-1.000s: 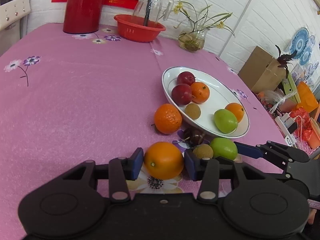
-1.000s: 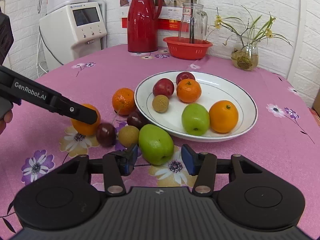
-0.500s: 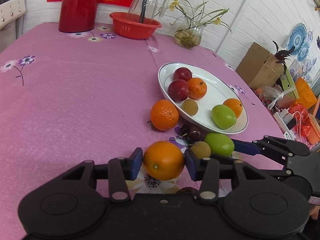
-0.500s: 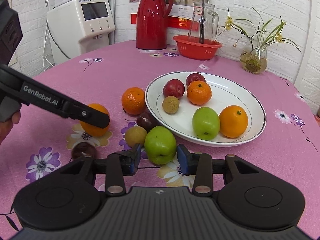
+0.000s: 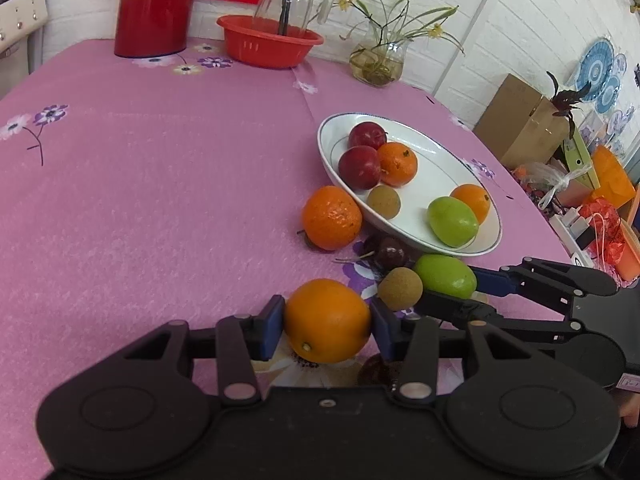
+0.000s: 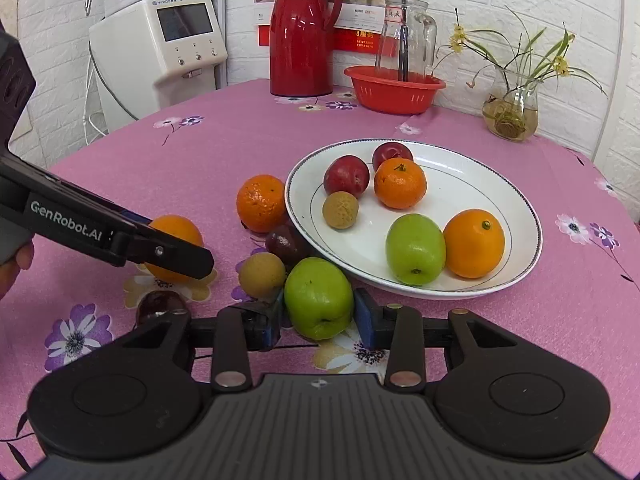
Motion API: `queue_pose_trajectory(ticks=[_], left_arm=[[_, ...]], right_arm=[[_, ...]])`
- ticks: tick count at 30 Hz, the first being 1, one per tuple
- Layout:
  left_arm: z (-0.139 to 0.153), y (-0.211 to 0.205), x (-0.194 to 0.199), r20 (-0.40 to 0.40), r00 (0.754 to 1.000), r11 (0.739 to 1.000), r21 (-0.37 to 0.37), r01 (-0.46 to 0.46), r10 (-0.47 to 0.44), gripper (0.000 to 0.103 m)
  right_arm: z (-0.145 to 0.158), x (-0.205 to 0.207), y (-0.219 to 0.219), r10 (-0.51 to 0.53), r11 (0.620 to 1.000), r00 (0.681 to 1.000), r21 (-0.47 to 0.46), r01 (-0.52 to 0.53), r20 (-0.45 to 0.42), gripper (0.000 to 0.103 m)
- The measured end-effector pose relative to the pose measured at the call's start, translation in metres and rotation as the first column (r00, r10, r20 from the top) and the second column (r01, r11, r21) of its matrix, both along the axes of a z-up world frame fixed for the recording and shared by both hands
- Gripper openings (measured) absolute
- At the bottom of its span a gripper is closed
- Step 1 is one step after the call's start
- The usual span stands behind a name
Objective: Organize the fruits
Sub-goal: 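Close the left gripper on the large orange while the right gripper closes on the green apple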
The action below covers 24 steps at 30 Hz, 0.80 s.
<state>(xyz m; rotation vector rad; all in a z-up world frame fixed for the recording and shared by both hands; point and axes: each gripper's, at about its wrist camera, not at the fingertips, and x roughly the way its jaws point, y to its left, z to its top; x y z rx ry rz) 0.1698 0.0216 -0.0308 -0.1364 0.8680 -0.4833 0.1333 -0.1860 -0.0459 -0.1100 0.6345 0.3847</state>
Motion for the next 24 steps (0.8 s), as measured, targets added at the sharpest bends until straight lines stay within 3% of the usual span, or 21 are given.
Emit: queue_pose_trajectory(ticks=[14, 24], left_arm=[[0.004, 0.003, -0.015, 0.026, 0.999, 0.999, 0.037, 0.026, -0.027, 0.092], [0.035, -0.002, -0.020, 0.098, 0.995, 1.000, -0.017, 0.007, -0.006, 0.092]], right_arm=[[0.003, -0.010, -0.001, -0.009, 1.000, 1.000, 0.028, 0.009, 0.010, 0.064], [0.016, -0.025, -0.006, -0.016, 0.998, 0.999, 0.055, 0.013, 0.048, 0.064]])
